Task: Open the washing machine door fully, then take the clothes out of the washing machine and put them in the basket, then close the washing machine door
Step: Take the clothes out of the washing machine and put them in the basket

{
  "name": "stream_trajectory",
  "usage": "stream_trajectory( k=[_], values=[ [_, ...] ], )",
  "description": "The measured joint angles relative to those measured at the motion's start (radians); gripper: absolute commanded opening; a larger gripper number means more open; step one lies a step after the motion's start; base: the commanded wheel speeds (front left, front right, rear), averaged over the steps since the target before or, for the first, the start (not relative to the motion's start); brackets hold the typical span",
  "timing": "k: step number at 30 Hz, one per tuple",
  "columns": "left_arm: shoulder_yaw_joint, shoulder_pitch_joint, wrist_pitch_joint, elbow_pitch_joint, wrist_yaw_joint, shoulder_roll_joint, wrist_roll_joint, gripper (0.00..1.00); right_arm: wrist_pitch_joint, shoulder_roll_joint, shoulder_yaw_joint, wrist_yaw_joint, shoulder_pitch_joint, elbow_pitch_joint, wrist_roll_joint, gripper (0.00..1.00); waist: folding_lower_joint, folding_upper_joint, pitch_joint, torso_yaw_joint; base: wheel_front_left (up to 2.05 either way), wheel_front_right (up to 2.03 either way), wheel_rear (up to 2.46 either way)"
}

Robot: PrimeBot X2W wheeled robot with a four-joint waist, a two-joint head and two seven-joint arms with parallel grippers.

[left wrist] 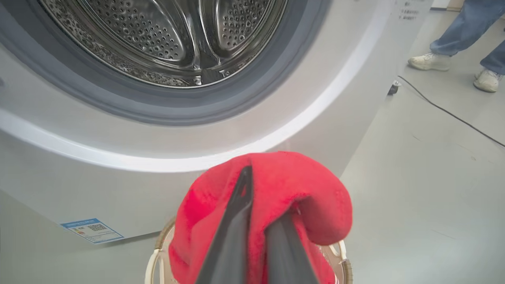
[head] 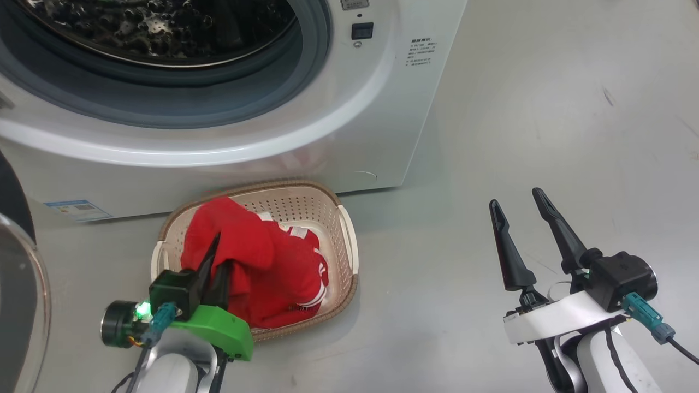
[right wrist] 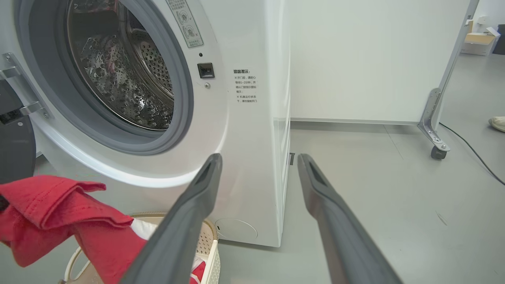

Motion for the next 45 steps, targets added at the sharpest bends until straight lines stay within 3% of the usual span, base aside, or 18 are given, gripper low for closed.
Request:
stream_trajectory(
  k=[10,24,25,29,30,31,32,45],
  values=[
    [-0.021,-0.138,0.091,0.213,-0.004,0.000,0.020,0.00,0.001,0.004,0.021,0.005,-0.051,-0.045,0.000,1.00,0.0000,0.0000,0.096,-0.043,0.00,0.00,0.00],
    [0.052,-0.318,0.191,0.428,0.003,0.032,0.009,0.00,0.000,0.019,0.044,0.010,-0.112,-0.049,0.013,1.00,0.0001,0.0000,0.241,-0.135,0.00,0.00,0.00],
    [0.055,-0.326,0.191,0.439,0.003,0.042,0.009,0.30,-0.001,0.019,0.046,0.010,-0.117,-0.049,0.013,1.00,0.0001,0.0000,0.250,-0.143,0.00,0.00,0.00],
    [0.076,-0.367,0.203,0.475,0.004,0.065,0.005,0.45,-0.001,0.021,0.045,0.010,-0.133,-0.048,0.020,1.00,0.0001,0.0000,0.286,-0.172,0.00,0.00,0.00],
    [0.079,-0.378,0.205,0.482,0.006,0.065,0.000,0.77,-0.002,0.021,0.043,0.010,-0.134,-0.048,0.023,1.00,0.0001,0.0000,0.295,-0.178,0.00,0.00,0.00],
    [0.080,-0.389,0.207,0.489,0.006,0.064,0.000,0.96,-0.003,0.021,0.039,0.010,-0.137,-0.047,0.023,1.00,0.0001,0.0000,0.304,-0.184,0.00,0.00,0.00],
    [0.082,-0.398,0.207,0.495,0.006,0.063,-0.002,1.00,-0.008,0.021,0.035,0.010,-0.140,-0.047,0.024,1.00,0.0001,0.0000,0.312,-0.189,0.00,0.00,0.00],
    [0.087,-0.432,0.106,0.569,-0.009,0.052,-0.025,1.00,-0.011,0.022,0.015,0.010,-0.165,-0.009,0.024,1.00,0.0001,0.0000,0.329,-0.192,0.00,0.00,0.00]
  ],
)
